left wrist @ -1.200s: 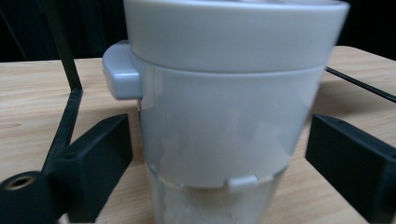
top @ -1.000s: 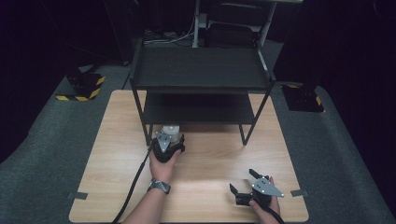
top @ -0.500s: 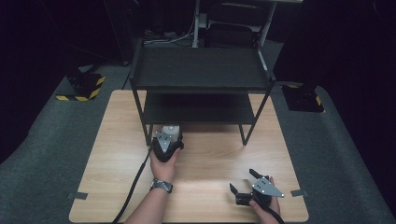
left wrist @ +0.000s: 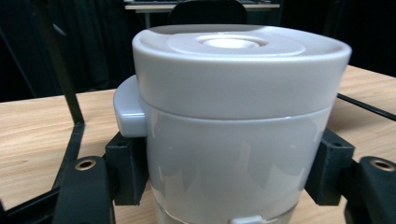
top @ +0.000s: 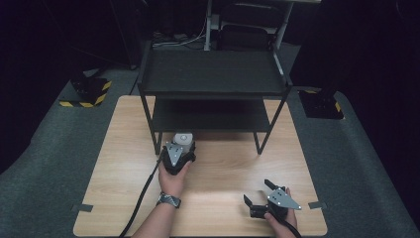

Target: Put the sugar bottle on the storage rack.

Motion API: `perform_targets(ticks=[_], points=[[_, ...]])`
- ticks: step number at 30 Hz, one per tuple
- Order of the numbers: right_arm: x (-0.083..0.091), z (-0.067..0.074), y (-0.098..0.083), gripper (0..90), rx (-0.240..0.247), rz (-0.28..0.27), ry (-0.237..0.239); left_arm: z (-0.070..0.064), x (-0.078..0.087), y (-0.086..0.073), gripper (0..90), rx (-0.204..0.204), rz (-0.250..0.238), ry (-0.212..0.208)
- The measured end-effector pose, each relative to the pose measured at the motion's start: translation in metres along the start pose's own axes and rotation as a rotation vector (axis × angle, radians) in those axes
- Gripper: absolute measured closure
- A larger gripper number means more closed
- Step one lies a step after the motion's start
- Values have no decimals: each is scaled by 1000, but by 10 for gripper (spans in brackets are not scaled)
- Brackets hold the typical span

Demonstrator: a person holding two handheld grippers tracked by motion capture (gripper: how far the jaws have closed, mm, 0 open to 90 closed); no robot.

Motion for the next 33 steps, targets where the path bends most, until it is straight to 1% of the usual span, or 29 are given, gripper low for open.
perform_targets(ticks=[7, 14, 19, 25, 28, 33], points=[[0, 1, 0, 0, 0, 0, -3, -1, 15, -3, 303, -14, 20, -18], [0, 1, 0, 0, 1, 2, -5, -3, 32, -5, 303, -10, 26, -37], [0, 1, 0, 0, 3, 2, -8, -7, 43, 0, 303, 0, 18, -52], [0, 2, 1, 0, 2, 4, -12, -13, 54, 15, 303, 0, 1, -62], [0, 2, 1, 0, 4, 5, -13, -17, 60, 27, 303, 8, -17, -70], [0, 2, 0, 0, 2, 3, -13, -22, 66, 47, 303, 9, -36, -70]])
Point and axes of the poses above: each handheld gripper's, and its own axes: x roughly backward along the jaws, y roughly out of its top, z roughly to its left, the point moved 7 cm from there along -x, roughly forward along the jaws, and after that the axes turned 10 degrees about x, right-handed, at the moved point
